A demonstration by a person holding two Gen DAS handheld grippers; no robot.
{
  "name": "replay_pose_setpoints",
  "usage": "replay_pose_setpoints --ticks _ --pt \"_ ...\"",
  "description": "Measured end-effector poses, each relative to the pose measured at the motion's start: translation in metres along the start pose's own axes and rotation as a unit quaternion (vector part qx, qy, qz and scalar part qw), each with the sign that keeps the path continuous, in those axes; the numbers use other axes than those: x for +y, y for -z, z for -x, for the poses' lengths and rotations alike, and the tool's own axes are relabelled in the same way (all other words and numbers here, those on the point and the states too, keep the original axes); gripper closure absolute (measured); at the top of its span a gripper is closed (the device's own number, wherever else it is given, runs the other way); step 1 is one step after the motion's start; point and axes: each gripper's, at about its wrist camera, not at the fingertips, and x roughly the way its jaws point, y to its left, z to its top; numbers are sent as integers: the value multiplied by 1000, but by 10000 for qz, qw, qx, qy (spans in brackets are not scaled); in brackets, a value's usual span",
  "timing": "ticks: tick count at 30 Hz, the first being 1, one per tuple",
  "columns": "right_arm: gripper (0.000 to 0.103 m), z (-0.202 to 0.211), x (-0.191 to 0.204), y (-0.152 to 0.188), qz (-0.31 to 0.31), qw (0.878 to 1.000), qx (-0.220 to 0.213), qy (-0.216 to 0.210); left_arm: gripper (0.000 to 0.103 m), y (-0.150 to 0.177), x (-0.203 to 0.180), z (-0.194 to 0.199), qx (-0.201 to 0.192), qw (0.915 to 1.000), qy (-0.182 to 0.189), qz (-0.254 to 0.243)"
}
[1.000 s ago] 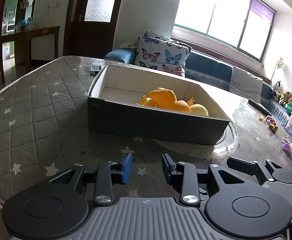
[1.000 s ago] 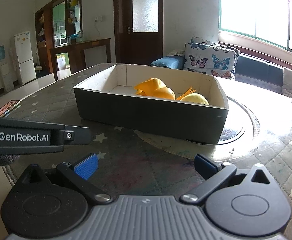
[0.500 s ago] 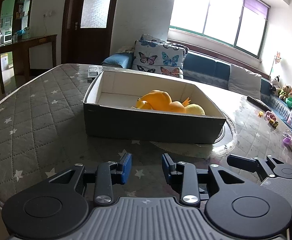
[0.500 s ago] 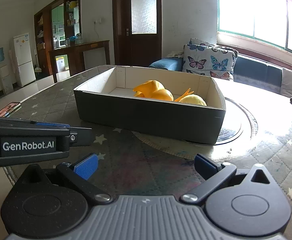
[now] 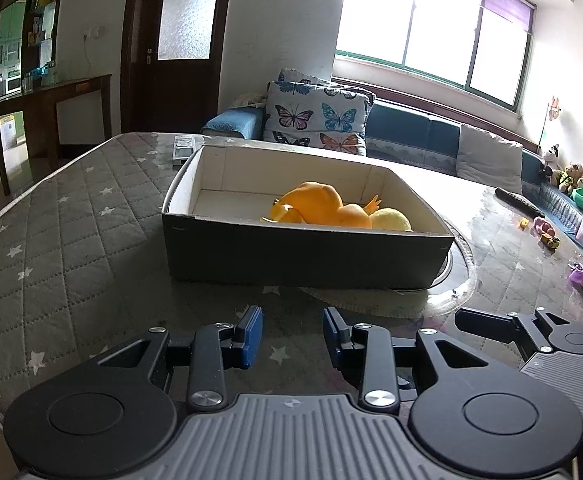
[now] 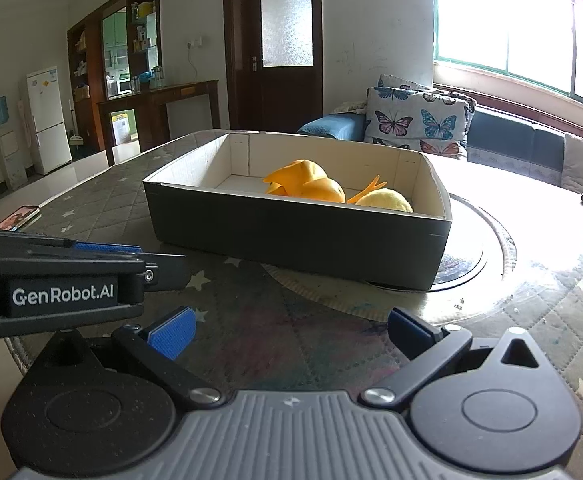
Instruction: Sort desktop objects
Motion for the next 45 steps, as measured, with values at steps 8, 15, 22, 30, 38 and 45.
replay_pose_setpoints --ticks 8,15,22,30,38,45 --pt "0 -5 -4 -4 -69 10000 29 17 67 -6 0 -6 -1 10000 -7 -54" --pt "0 -13 -4 -8 -82 9999 90 13 67 -11 -1 -11 29 9999 -23 -98" --pt "0 -19 -8 -14 -105 9999 115 7 67 -19 -1 -18 33 9999 -50 -142" --pt "0 -29 -11 -21 -113 9998 163 30 67 -28 2 -27 81 9998 -89 -141" --pt "0 -37 -16 -30 -144 9997 199 61 67 -37 2 -35 130 9997 -133 -151" --pt "0 -43 -21 -35 -190 9995 257 88 67 -41 1 -42 196 9995 -149 -174"
